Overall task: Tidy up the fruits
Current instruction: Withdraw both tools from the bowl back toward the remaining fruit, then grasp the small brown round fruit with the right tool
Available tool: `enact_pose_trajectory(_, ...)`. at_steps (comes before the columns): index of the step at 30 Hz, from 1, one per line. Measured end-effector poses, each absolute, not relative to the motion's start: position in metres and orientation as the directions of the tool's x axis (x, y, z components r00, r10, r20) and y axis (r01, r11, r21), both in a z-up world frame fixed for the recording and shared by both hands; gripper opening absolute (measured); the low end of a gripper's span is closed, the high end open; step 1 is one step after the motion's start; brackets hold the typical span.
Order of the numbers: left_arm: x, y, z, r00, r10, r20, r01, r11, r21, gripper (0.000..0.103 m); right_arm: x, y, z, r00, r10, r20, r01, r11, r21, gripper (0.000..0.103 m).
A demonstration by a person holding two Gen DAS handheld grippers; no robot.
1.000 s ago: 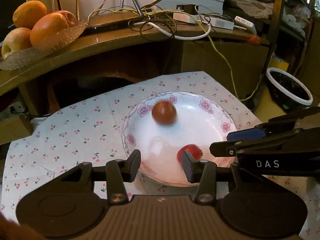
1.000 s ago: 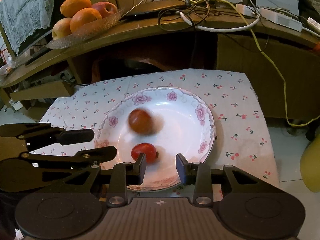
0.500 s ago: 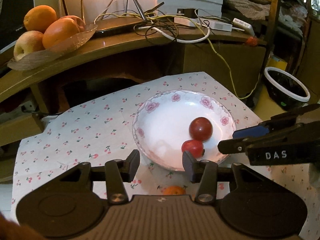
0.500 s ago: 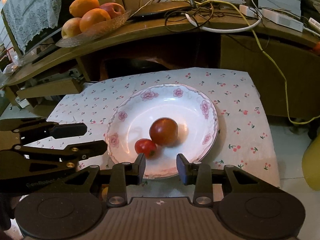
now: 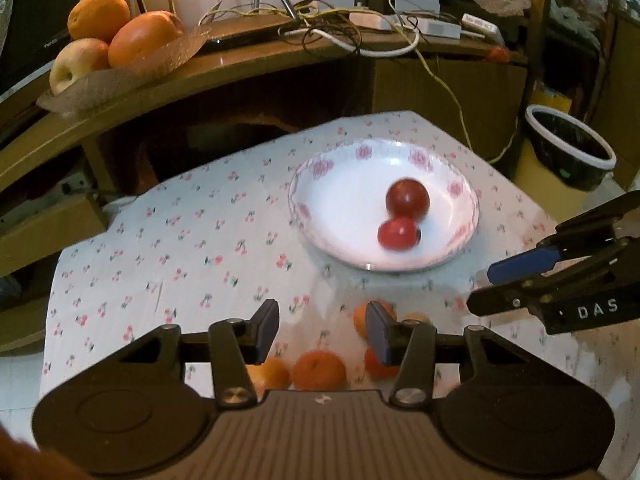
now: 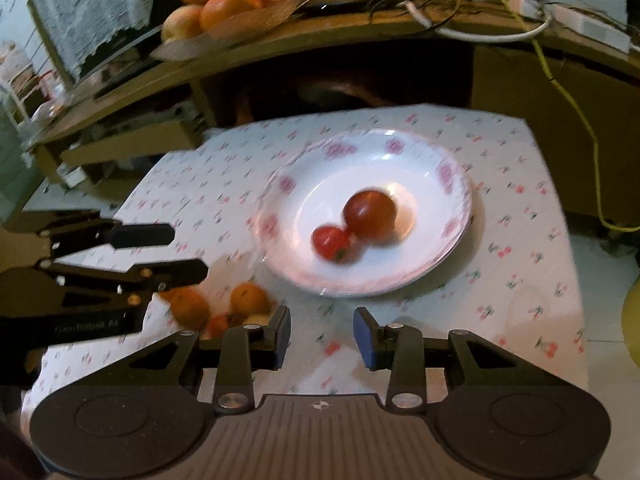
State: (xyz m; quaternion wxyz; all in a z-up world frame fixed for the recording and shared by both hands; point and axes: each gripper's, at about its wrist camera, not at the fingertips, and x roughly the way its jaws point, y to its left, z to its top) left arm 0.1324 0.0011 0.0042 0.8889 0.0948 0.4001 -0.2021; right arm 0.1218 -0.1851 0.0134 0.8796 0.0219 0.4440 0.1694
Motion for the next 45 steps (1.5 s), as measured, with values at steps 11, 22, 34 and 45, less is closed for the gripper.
enact_pose_trajectory(11, 0.102, 0.022, -0.014, 0.55, -0.28, -0.787, 0.47, 0.883, 0.014, 0.053, 0.089, -0.157, -0.003, 0.441, 0.381, -0.812, -0.411, 0.891, 0.195, 0.037)
enact_pose_trajectory(22, 0.1, 0.029, -0.024, 0.521, -0.285, -0.805, 0.478, 0.878, -0.001, 0.054, 0.084, -0.129, -0.015, 0.386, 0.389, -0.836, -0.511, 0.845, 0.158, 0.031)
enact_pose_trajectory(34, 0.109, 0.019, -0.026, 0.515, -0.296, -0.804, 0.478, 0.878, -0.017, 0.054, 0.088, -0.131, -0.018, 0.385, 0.383, -0.84, -0.496, 0.853, 0.162, 0.019)
enact_pose_trajectory(45, 0.112, 0.017, -0.031, 0.496, -0.306, -0.812, 0.484, 0.874, -0.033, 0.054, 0.096, -0.123, -0.018, 0.427, 0.394, -0.814, -0.491, 0.857, 0.157, 0.028)
